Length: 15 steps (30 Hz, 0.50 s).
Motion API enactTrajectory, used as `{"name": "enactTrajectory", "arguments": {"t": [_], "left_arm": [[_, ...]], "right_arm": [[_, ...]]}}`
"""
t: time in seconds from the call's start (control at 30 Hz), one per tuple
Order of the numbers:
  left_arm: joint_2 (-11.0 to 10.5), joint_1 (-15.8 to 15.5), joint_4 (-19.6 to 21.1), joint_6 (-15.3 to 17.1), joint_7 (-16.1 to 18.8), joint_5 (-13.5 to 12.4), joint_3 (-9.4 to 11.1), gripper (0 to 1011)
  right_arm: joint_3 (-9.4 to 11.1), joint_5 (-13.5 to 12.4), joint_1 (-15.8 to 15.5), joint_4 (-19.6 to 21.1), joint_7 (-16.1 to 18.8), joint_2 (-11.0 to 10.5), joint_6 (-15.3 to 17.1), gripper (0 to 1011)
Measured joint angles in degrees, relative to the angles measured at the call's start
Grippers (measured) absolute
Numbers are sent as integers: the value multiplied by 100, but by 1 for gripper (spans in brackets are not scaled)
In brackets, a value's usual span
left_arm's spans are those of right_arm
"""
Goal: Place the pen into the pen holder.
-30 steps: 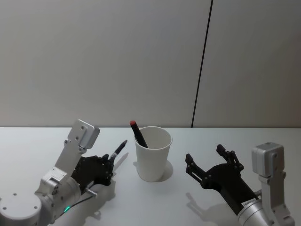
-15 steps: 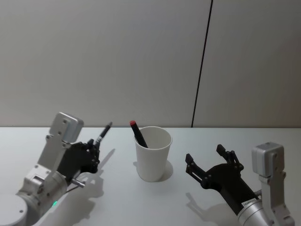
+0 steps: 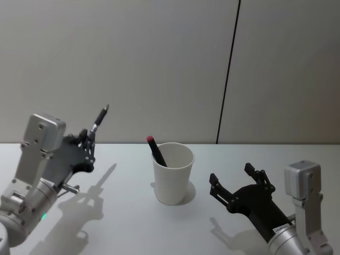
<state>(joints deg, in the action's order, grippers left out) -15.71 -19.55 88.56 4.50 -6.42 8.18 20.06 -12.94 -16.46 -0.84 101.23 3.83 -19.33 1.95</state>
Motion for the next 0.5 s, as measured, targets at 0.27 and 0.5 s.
{"name": "enactTrajectory", "arguments": {"t": [0.27, 0.5], "left_arm": [[-38, -142, -62, -713, -187, 8, -137, 124], [-46, -377, -270, -1368, -485, 102, -210, 124]], "right_arm": [[0, 0, 0, 0, 0, 0, 0, 1001], [0, 0, 0, 0, 0, 0, 0, 1001]]}}
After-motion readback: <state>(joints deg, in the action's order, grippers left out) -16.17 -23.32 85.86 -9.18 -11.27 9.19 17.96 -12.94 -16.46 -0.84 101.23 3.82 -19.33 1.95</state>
